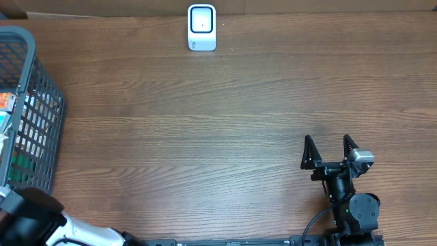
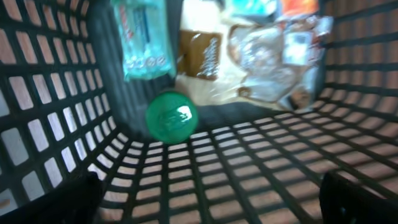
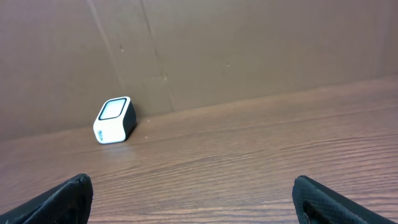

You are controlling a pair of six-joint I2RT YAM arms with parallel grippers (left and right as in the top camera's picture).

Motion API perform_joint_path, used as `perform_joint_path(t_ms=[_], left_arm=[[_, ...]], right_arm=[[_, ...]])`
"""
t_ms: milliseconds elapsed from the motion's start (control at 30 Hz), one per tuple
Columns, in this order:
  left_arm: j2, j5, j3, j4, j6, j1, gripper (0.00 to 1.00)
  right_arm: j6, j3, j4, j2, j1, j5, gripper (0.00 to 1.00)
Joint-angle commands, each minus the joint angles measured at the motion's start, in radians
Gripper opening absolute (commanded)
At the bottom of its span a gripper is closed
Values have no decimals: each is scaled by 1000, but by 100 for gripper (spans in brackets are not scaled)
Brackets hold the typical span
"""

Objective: Scan the item barcode
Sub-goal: 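Reach the left gripper into the grey basket toward the green-lidded jar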

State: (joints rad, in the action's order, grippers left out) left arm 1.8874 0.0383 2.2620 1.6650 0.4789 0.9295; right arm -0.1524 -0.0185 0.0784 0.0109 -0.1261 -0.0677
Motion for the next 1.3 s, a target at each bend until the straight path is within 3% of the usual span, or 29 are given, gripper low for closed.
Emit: perform_joint_path(t_ms=[0,467,1267], left_arm=[[98,-49,-3,25,-44,2,100],[127,-95,-306,-93,-135,-1,93],[127,-128,-520,-291,-158,-42,88]], right_arm=[[4,11,-5,-8,-6,-10,100],[4,11,-5,-8,-6,-10,100],[4,11,-5,-8,-6,-10,100]])
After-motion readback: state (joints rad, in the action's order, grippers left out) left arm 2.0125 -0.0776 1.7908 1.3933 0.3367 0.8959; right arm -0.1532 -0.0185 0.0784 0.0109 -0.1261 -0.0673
